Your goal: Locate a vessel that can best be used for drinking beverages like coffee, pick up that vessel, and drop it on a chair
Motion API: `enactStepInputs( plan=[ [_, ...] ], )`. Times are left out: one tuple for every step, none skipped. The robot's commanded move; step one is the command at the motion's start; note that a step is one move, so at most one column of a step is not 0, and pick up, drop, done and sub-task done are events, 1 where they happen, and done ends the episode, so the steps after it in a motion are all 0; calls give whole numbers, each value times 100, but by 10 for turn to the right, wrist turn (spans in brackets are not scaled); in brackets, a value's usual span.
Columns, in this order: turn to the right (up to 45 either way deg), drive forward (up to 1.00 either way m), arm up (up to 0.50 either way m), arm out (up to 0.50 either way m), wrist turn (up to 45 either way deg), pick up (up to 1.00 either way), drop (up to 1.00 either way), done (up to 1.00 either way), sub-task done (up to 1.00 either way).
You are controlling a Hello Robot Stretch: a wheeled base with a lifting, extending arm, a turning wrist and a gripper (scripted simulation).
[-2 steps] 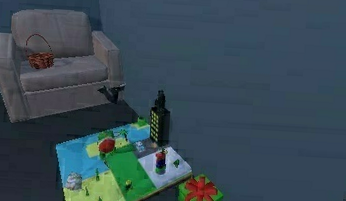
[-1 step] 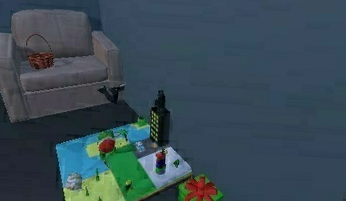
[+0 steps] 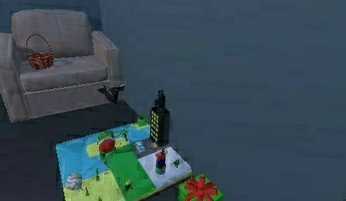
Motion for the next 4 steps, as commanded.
enactStepInputs(
  plan=[
    [0,0,0,22,0,0,0,0,0],
    [0,0,0,0,450,0,0,0,0],
    [0,0,0,0,450,0,0,0,0],
    [0,0,0,0,450,0,0,0,0]
  ],
)
